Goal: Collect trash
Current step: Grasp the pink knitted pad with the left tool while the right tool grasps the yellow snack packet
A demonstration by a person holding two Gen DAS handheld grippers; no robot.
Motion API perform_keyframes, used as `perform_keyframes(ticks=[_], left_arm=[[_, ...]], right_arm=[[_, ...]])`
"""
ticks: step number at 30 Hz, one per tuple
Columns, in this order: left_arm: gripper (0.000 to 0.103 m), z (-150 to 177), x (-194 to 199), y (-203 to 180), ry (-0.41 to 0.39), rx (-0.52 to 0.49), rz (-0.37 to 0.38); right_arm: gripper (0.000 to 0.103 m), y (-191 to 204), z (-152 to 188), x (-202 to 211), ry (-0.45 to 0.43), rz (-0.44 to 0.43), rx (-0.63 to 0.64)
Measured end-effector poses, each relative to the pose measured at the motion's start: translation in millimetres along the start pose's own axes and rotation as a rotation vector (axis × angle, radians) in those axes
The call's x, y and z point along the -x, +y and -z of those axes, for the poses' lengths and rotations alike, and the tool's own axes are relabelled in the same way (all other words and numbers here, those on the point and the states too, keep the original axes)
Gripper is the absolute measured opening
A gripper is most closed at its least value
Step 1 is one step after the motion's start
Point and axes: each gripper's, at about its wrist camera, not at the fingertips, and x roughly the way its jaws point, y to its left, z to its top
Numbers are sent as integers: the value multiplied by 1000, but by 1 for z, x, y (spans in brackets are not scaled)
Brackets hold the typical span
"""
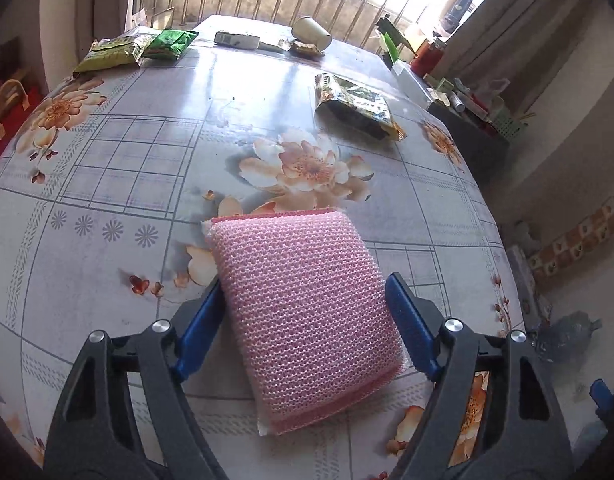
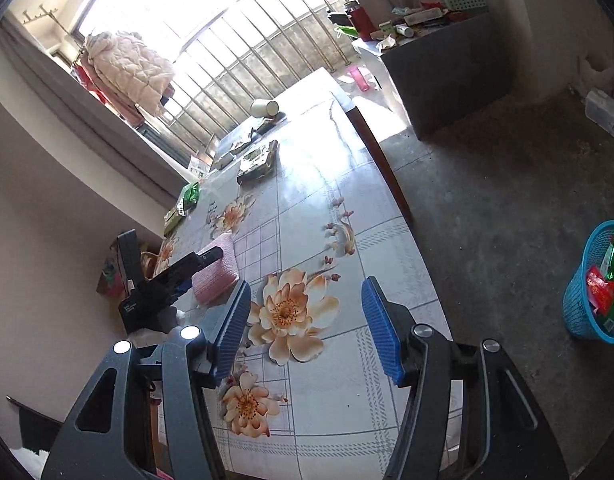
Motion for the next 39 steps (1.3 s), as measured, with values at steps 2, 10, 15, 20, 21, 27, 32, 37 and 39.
perform_keyframes(ticks=[2, 10, 15, 20, 21, 27, 32, 37, 39], left_arm=[[74, -1, 5, 12, -8, 13, 10], [70, 4, 19, 42, -10, 22, 83], [69, 11, 26, 52, -2, -1, 107], [66, 15, 32, 62, -5, 10, 112], [65, 15, 33, 64, -6, 14, 117], [64, 20, 39, 70, -16, 2, 106], [63, 29, 46, 70, -14, 15, 96], [62, 45, 58, 67, -4, 1, 85], [63, 55, 65, 65, -3, -17, 79]], right_arm=[[56, 26, -23, -24, 18, 7, 59], [56, 111, -118, -157, 88, 26, 221], [56, 139, -175, -260, 91, 178, 276], [28, 136, -196, -334, 171, 289, 280], [25, 136, -193, -343, 194, 305, 289], [19, 150, -154, -346, 279, 419, 437], [17, 151, -116, -313, 335, 419, 473], [17, 145, -68, -267, 382, 398, 471], [17, 141, -44, -244, 400, 390, 464]])
